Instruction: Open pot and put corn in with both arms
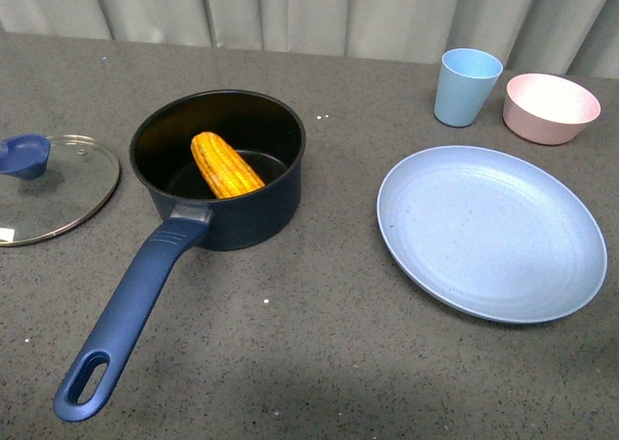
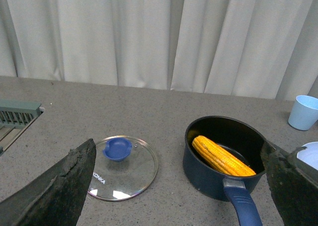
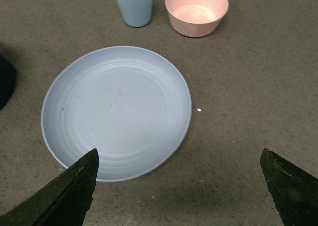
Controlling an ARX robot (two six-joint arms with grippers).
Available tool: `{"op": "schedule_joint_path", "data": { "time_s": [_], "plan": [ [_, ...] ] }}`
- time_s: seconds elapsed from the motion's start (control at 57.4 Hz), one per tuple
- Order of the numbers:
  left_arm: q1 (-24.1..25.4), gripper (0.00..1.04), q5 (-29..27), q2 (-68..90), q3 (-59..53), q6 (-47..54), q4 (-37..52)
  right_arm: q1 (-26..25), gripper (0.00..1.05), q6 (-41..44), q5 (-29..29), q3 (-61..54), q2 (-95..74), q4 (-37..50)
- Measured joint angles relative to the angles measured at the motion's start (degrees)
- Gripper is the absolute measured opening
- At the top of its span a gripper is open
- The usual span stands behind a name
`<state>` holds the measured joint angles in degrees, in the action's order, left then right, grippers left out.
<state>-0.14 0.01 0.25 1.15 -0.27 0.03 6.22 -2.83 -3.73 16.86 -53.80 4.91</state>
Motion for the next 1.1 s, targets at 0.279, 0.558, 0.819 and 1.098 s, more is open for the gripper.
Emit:
{"op": "schedule_joint_path", "data": {
  "time_s": [0.279, 0.558, 0.819, 1.098],
  "plan": [
    [0.0, 0.98, 0.0, 0.0, 0.0, 0.0, 0.0, -6.9, 0.95, 6.3, 5.8, -8.7, 17.9, -3.3],
    [0.0, 0.98, 0.0, 0.0, 0.0, 0.0, 0.0, -6.4, 0.5, 3.6, 3.7, -16.5, 25.7, 23.5],
    [0.0, 0.98, 0.0, -0.1, 0.0, 0.0, 0.0, -6.4, 0.01, 3.4, 3.8, -16.5, 34.0, 15.2],
    [0.0, 0.98, 0.0, -0.1, 0.0, 0.0, 0.0, -6.4, 0.01, 3.4, 3.8, -16.5, 40.5, 8.5]
  ]
}}
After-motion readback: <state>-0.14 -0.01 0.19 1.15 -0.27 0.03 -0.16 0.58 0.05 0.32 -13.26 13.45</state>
